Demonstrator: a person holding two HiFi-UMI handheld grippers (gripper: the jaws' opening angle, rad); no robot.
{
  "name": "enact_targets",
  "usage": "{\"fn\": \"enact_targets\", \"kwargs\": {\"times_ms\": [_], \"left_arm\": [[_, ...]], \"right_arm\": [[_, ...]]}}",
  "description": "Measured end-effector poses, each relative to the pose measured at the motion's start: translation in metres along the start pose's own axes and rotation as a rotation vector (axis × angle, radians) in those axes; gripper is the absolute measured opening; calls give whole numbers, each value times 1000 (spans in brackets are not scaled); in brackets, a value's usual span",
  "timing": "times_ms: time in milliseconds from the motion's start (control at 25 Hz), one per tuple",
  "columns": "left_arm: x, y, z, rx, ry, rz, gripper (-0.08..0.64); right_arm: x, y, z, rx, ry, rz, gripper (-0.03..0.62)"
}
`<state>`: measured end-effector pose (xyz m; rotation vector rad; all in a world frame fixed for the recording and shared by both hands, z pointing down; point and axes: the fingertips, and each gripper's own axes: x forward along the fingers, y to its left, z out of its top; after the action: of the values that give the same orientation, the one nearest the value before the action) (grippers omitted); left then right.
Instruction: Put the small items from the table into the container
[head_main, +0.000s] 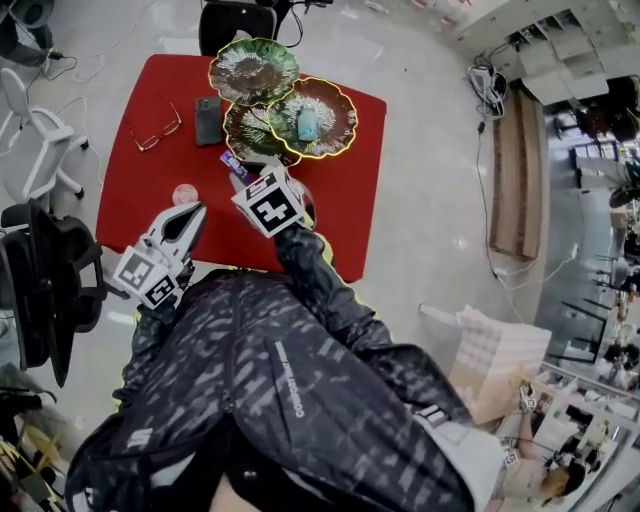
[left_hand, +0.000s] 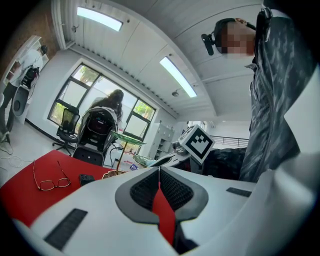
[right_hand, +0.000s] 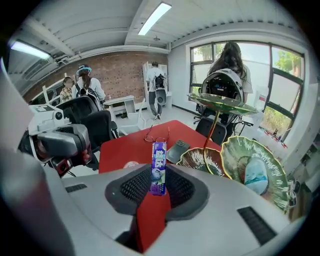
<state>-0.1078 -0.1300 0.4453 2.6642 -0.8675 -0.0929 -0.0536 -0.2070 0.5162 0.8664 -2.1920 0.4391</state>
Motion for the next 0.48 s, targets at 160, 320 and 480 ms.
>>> {"fn": "enact_targets", "kwargs": {"times_ms": [160,320,480], "left_arm": [[1,-1,6,4,-13,-7,12],[2,3,12,9,-30,-7,12],[3,7,15,4,-43,-8,12]], "right_arm": [[-16,-6,18,-16,-27,-25,91],[-27,-18,26,-18,-41,-57,91],[-38,-34,26,-15,-36,-98,91]]}}
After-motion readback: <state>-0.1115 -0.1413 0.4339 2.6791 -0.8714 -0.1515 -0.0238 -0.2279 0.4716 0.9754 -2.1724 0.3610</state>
